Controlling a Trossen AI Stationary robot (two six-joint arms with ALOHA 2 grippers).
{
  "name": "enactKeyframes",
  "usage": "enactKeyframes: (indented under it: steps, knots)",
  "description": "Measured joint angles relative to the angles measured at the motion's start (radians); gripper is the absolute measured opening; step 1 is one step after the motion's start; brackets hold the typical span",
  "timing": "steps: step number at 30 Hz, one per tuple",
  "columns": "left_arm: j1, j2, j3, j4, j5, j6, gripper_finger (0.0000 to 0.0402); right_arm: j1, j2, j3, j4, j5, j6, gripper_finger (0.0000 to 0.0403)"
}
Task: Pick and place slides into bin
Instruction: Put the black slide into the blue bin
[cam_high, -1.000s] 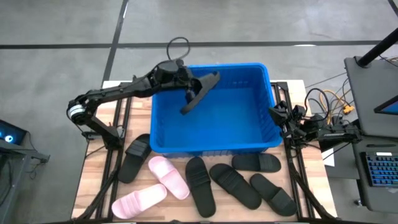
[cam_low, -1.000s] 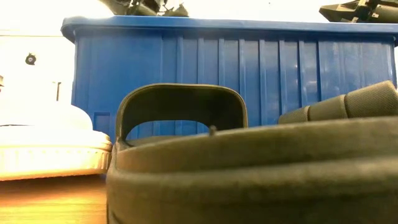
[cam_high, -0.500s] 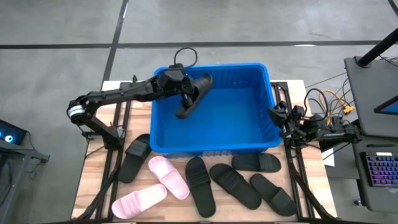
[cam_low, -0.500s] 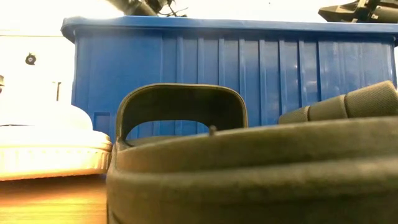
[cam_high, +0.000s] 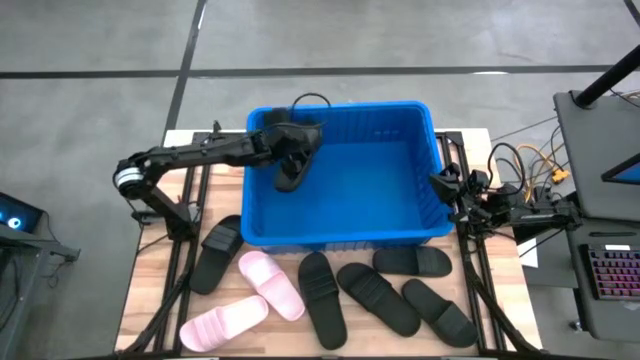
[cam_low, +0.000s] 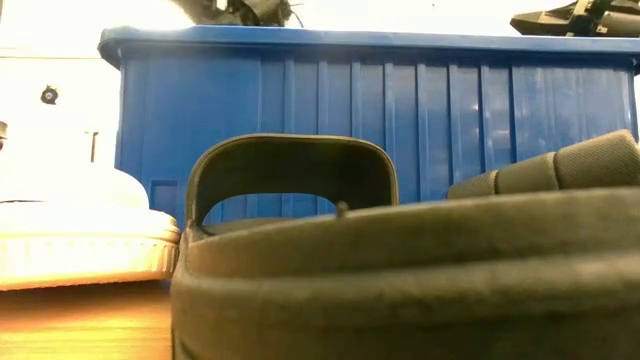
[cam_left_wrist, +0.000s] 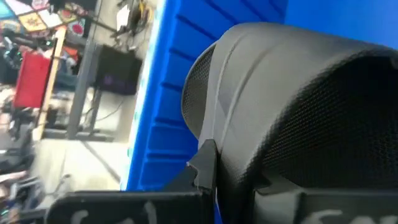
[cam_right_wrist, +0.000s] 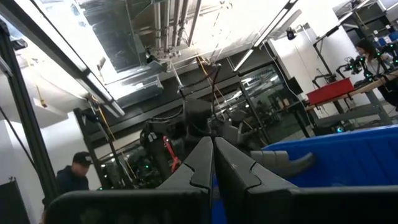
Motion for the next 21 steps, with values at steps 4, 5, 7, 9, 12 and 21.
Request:
enactKeyframes:
  steps: [4, 5, 7, 9, 12, 21]
  knots:
    - [-0.027, 0.067, 0.002, -0.007, -0.083, -0.001, 0.0001, 0.0, 0.0, 0.0, 0.0, 0.0, 0.0, 0.0009]
    - [-0.031, 0.085, 0.002, -0.007, -0.126, -0.002, 0.0001, 0.0, 0.0, 0.0, 0.0, 0.0, 0.001, 0.0008]
    - [-0.034, 0.114, 0.006, -0.018, -0.174, -0.03, 0.0001, 0.0, 0.0, 0.0, 0.0, 0.0, 0.003, 0.0008]
    - [-0.035, 0.132, 0.02, -0.042, -0.194, -0.098, 0.0001, 0.0, 0.0, 0.0, 0.001, 0.0, 0.003, 0.0008]
    - [-0.035, 0.149, 0.023, -0.076, -0.204, -0.2, 0.0001, 0.0, 0.0, 0.0, 0.001, 0.0, 0.004, 0.0009]
    - [-0.053, 0.156, 0.023, -0.162, -0.226, -0.239, 0.0001, 0.0, 0.0, 0.0, 0.0, 0.0, 0.003, 0.0008]
